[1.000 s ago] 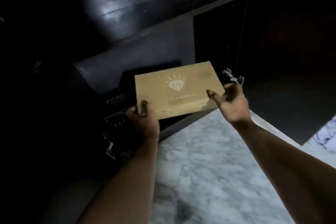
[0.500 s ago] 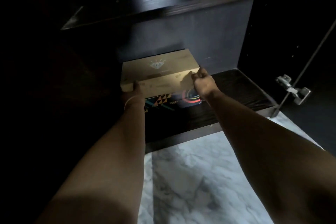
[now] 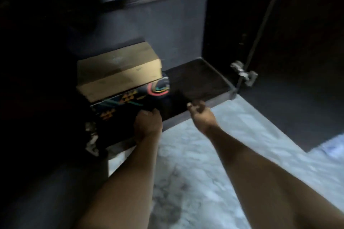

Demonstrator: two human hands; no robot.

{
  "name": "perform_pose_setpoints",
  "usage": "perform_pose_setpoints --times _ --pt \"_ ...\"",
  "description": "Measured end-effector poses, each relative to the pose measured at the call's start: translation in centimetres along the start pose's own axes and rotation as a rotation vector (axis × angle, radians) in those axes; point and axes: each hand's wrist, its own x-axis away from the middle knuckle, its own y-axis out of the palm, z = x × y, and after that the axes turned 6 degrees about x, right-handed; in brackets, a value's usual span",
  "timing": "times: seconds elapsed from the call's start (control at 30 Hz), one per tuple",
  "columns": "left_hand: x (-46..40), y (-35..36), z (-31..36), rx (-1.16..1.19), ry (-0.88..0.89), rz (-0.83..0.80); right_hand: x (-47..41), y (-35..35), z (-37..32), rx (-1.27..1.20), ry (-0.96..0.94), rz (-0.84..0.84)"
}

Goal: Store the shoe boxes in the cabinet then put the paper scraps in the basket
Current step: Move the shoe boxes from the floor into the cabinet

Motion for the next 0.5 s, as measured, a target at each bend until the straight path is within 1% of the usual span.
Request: perform_pose_setpoints --times 0.03,0.1,0.17,0.2,0.23,0.3,0.4,0.5 --pt "1.8 1.9 -0.9 -0.029 0.024 -0.118 2.2 -1.8 2.1 0.064 0.021 -0.010" --pt "5.3 6.4 -2.7 -0.113 -0.011 -0.309 6.6 -6.1 6.5 0.189 0.058 -0.017" --pt "9.9 12.1 -3.8 -0.144 -0.051 -0.498 10.2 -11.6 12.2 0.277 0.167 0.006" --pt "12.5 13.9 -3.4 -0.179 -0.044 -0.587 12.1 -14.5 14.3 0.295 0.230 0.047" --pt "15.5 15.4 -2.5 -0.216 -0.010 -0.670 14.1 -17.4 16.1 0.294 0.296 0.115" --pt "22.0 17.3 -0.1 -0.301 0.130 -0.797 18.7 -22.8 19.1 0.294 0.397 0.293" --pt "31.8 19.8 1.9 -0.410 0.285 -0.989 27.0 -29.8 22.3 0.357 0.532 0.515" --pt "41.6 21.4 2.0 -0.454 0.353 -1.201 36.2 -35.0 25.3 0.407 0.668 0.667"
